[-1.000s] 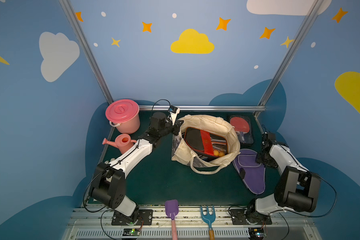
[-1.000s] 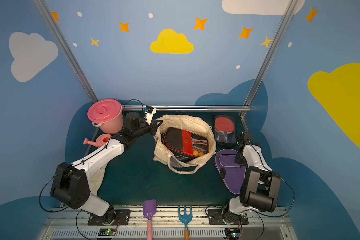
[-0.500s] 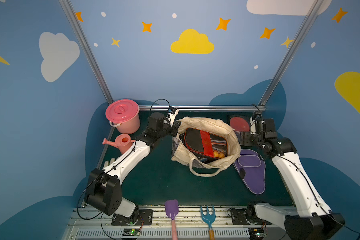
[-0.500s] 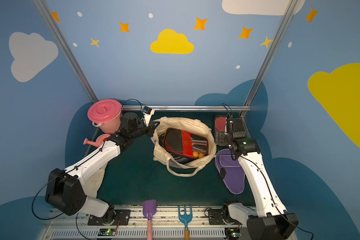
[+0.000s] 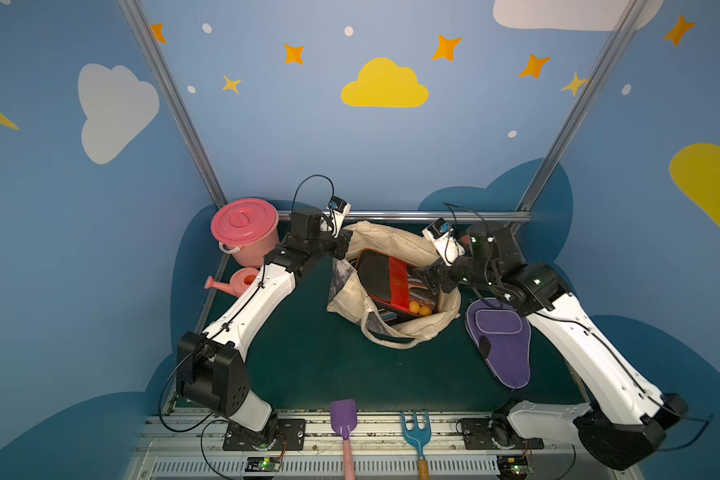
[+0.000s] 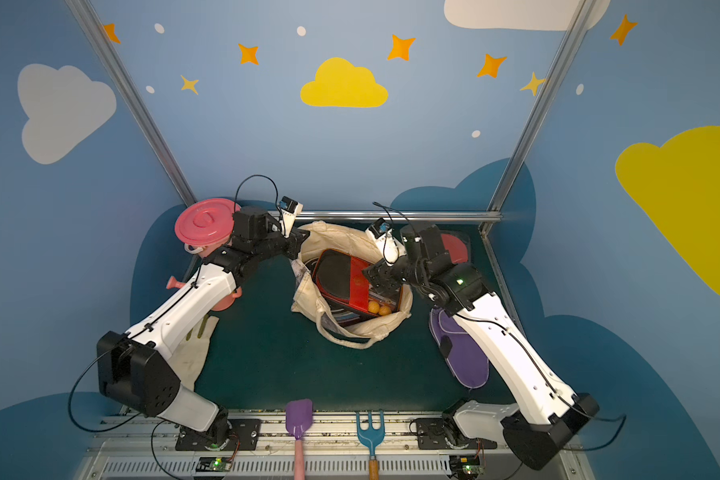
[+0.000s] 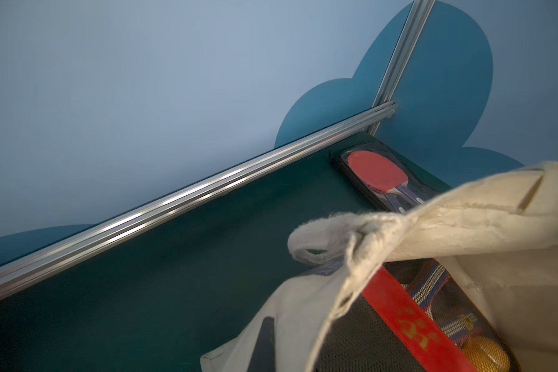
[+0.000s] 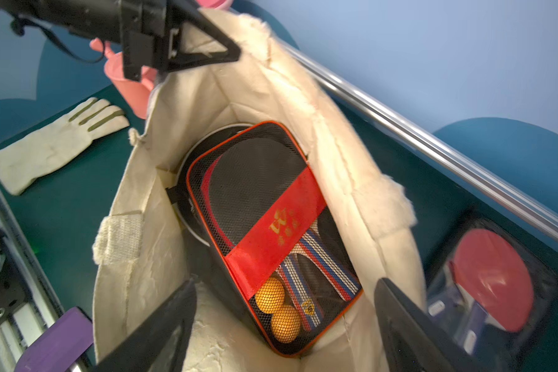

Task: Remove the ping pong set from the canvas bag
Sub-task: Place the ping pong set at the center of the board, then pick up the ping pong set from the canvas bag.

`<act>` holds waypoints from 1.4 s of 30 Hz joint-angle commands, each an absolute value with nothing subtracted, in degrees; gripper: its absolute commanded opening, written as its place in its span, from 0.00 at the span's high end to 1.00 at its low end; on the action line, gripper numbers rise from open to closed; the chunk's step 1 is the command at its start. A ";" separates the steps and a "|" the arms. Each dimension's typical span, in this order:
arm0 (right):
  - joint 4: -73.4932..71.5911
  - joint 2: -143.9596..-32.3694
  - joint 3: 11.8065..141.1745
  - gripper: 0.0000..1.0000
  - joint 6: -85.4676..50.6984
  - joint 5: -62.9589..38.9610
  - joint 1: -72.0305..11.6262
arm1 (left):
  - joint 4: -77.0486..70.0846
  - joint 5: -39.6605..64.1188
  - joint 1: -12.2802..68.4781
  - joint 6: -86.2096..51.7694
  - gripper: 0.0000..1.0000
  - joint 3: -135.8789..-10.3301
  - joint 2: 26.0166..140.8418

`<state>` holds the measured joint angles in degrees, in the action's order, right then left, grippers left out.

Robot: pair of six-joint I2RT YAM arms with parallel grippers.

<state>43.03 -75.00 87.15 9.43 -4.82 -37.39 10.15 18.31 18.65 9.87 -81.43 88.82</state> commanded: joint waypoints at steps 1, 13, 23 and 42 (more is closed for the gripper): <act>39.52 -80.68 87.29 0.14 10.72 -10.02 -39.80 | -2.65 20.27 17.85 10.91 0.96 -86.67 84.96; 35.94 -99.48 94.06 0.14 8.73 -7.01 -41.55 | -10.19 19.90 18.10 5.37 0.96 -68.08 77.88; 40.62 -109.74 104.43 0.14 13.56 -13.16 -34.78 | -14.40 22.55 18.11 2.21 0.96 -63.75 78.94; 50.41 -126.09 120.84 0.14 21.42 -25.14 -28.26 | -19.72 30.81 18.09 2.64 0.96 -65.60 87.02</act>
